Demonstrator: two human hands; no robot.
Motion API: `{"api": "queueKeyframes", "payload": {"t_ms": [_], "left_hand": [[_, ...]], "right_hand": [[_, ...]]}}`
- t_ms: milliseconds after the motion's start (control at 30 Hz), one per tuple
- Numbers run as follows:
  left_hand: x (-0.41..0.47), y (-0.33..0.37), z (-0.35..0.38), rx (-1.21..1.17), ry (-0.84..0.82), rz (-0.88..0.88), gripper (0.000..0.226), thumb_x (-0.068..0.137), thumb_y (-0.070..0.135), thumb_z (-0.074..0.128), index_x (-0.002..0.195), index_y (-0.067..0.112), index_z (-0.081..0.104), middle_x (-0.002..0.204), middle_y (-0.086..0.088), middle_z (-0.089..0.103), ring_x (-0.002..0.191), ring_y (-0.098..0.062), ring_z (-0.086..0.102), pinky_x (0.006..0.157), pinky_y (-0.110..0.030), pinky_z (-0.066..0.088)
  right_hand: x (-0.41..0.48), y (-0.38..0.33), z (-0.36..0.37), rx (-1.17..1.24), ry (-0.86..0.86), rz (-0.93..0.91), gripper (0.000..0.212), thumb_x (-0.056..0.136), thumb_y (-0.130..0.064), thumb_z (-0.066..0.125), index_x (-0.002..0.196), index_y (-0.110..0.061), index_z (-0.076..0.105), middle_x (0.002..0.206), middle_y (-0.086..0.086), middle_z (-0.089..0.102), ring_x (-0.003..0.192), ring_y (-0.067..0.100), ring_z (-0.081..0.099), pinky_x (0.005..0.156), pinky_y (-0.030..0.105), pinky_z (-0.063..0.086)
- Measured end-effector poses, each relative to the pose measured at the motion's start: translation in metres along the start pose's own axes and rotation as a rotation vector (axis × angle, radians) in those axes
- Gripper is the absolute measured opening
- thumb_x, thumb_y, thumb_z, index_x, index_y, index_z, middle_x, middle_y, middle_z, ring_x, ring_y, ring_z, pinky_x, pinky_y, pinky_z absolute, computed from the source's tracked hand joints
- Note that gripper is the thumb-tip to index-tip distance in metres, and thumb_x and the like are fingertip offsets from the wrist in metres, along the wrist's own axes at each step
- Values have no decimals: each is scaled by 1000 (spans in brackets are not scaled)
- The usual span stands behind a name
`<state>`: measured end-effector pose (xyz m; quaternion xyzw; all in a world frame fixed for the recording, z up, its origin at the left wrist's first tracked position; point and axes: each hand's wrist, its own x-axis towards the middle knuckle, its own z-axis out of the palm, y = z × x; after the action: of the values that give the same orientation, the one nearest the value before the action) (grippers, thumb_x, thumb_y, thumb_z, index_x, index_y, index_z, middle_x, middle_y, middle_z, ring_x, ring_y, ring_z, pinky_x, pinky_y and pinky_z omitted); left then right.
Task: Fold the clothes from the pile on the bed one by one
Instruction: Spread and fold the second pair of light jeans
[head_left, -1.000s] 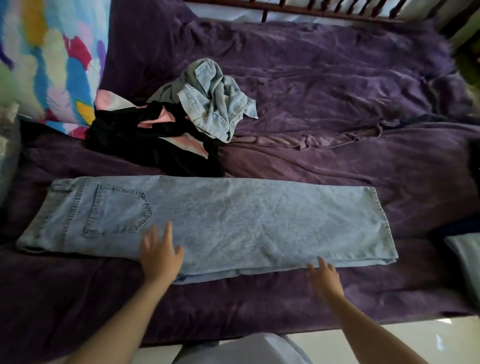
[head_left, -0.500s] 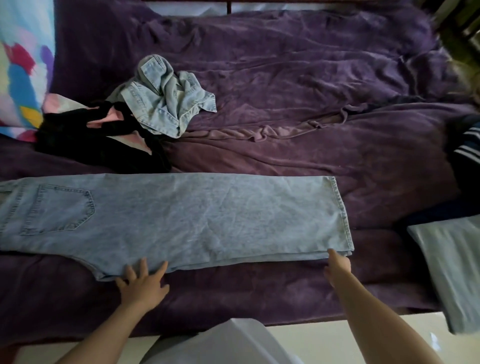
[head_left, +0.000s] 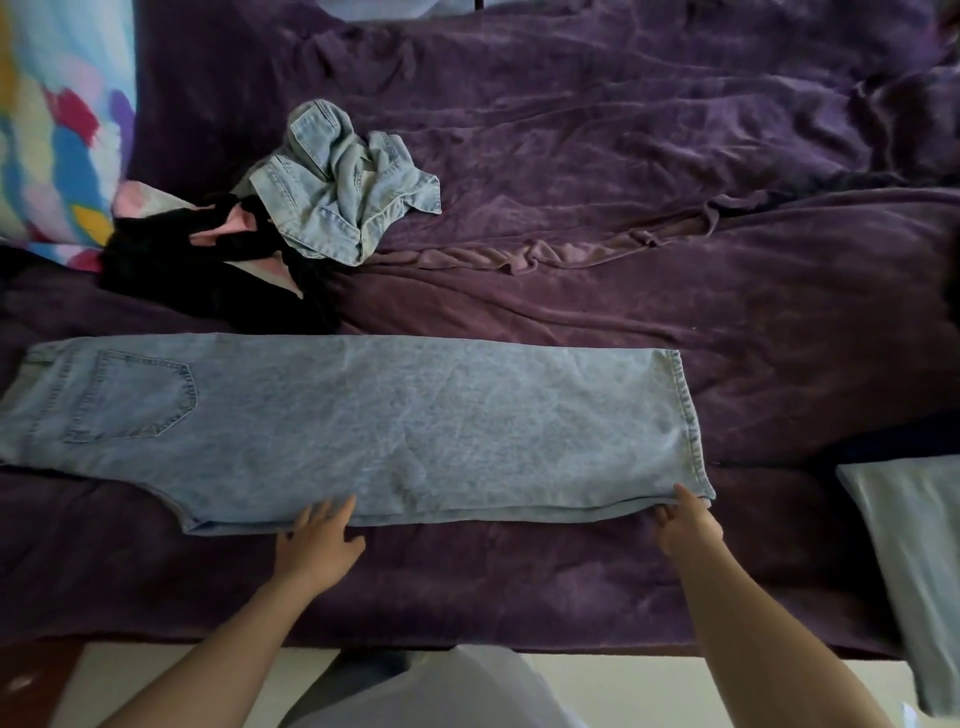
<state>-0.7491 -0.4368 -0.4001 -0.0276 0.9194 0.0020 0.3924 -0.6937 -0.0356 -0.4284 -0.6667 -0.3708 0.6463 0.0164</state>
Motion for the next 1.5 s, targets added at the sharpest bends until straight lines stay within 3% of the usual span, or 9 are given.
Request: {"api": "queueKeyframes", "payload": {"t_ms": [100,200,567,800,1000,1133,1233,1333,1500], "left_hand": [[-2,0,-5,-10,-20,-31,66,95,46,37,150,30,4,159,-2,3,146,-24,0,116,-46,16],[-7,-10,-5,15,-18,-128,66,96,47,35,150,30,1,158,-11,-8,145,-31,-9,116,-48,11],[-7,-108,-29,67,123,-128,58,96,43,36,148,28,17,159,7,4,146,-22,-6,115,-52,7],[-8,-136,-37,-3,18,71,32,94,36,38,119,24,55,139,2,44,133,-20,32,109,-44,23],[13,-185,-124,-1542,-170,78,53,96,51,36,134,16,46,129,-7,51,126,-29,45,105,-42,30],[44,-254,-177,-2215,-267,26,77,84,74,30,107,11,67,95,-10,68,81,-28,65,76,-39,54],[63,-285,-190,-2018,-292,-420,54,88,61,40,108,19,68,92,5,73,73,-14,70,65,-28,57],[72,-301,-170,-1807,-328,-214,48,88,56,50,93,11,63,70,-12,72,66,-28,68,58,-35,54],[82,-316,-163,-1389,-93,-229,44,88,-5,52,131,1,47,114,-21,59,88,-34,60,66,-34,48]], "right_hand": [[-3,-2,0,-8,50,-24,31,97,-18,45,120,0,54,90,16,58,83,12,67,42,9,44],[-19,-2,9,-118,69,-188,30,93,-14,49,115,6,57,70,6,47,54,19,55,36,11,40],[-117,-26,104,-458,138,-652,10,86,-10,53,88,0,54,85,14,52,80,26,47,76,38,39],[-227,29,218,-535,-106,-903,15,90,-9,51,76,-6,45,73,7,50,72,22,45,63,27,28],[-356,141,316,-653,-437,-1097,30,90,-15,56,67,-17,37,71,6,55,71,27,53,61,29,29],[-399,246,363,-1102,-712,-1088,26,87,-18,58,74,-20,36,92,18,64,88,34,58,69,35,34],[-400,295,372,-1281,-761,-1026,16,89,-18,54,81,-19,40,101,21,63,95,35,56,74,35,36],[-393,308,374,-1340,-792,-1009,12,89,-17,53,84,-16,42,101,23,63,94,35,57,70,33,32],[-385,313,374,-1427,-850,-925,31,91,-25,54,119,-12,59,121,10,62,112,26,55,90,30,41]]}}
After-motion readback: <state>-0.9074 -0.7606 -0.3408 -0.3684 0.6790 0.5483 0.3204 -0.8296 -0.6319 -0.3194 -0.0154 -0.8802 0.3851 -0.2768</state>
